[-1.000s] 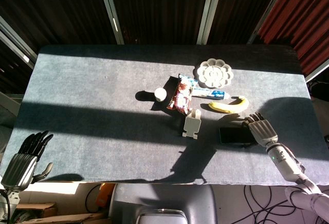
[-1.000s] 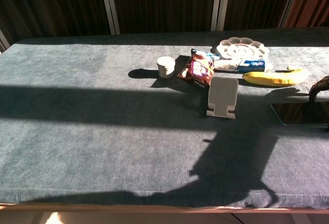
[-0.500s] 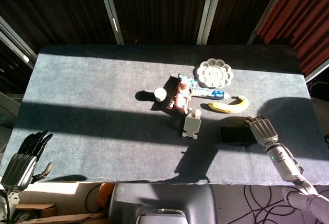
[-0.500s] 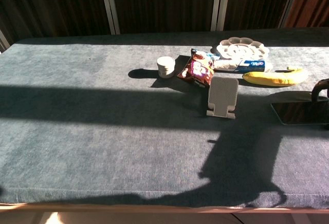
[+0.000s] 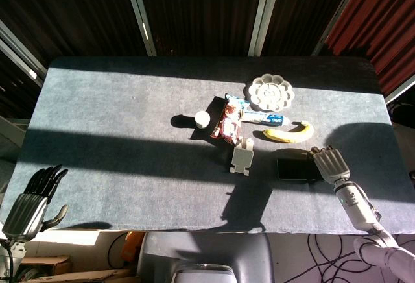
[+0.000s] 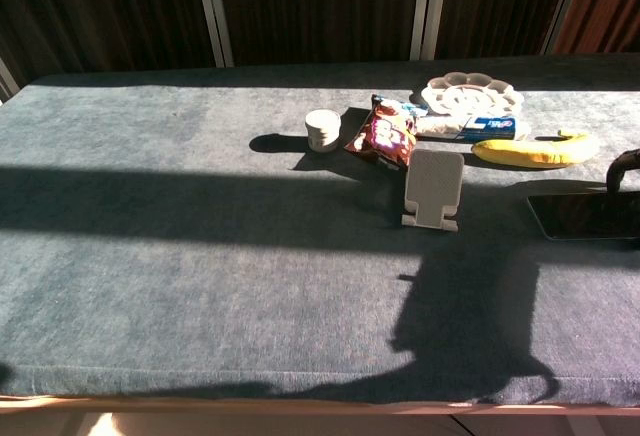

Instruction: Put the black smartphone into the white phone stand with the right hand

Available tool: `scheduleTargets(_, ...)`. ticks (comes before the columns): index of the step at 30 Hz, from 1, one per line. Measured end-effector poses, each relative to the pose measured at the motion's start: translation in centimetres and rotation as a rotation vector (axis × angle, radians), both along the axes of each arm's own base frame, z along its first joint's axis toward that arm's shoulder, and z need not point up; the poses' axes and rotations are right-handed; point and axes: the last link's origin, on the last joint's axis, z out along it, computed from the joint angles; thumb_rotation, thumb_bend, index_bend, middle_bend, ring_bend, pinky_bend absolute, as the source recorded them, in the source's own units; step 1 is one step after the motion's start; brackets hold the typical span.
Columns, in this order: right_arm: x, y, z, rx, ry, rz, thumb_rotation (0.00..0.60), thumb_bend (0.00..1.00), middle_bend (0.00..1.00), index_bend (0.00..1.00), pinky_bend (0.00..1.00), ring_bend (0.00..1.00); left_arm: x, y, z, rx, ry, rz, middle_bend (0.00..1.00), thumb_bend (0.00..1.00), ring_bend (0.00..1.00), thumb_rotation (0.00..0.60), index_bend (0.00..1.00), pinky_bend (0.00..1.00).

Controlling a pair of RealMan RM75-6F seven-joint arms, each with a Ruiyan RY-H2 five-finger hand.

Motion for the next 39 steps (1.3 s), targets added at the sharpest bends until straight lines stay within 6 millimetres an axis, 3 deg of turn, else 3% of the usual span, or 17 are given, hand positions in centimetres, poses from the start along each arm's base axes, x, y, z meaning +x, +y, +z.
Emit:
scheduleTargets(21,0.4,1.3,-0.3,-0.09,0.253,0.159,0.6,0.27,0.69,0.98,0.4,0.52,0.1,-0.6,0.0,-0.004,-0.006,-0.027,0.0,0.37,0.0,0.6,0.0,0.07)
scheduleTargets(33,1.2,-0.2,2.5,-0.234,0.524,0.366,0.6,0.27,0.69,0.97,0.4,0.49,0.3,-0.9,-0.1,-0.017,-0.001,-0.045,0.0,0.38,0.0,0.6,0.0,0.07)
scheduleTargets(39,2.9,-0.6,4.6,-0.287,0.647,0.527,0.6,0.27,0.69,0.97,0.4,0.48,0.4,-0.8,-0.3,-0.039,-0.002,-0.053,0.0,0.38,0.0,0.6,0.0,0.07)
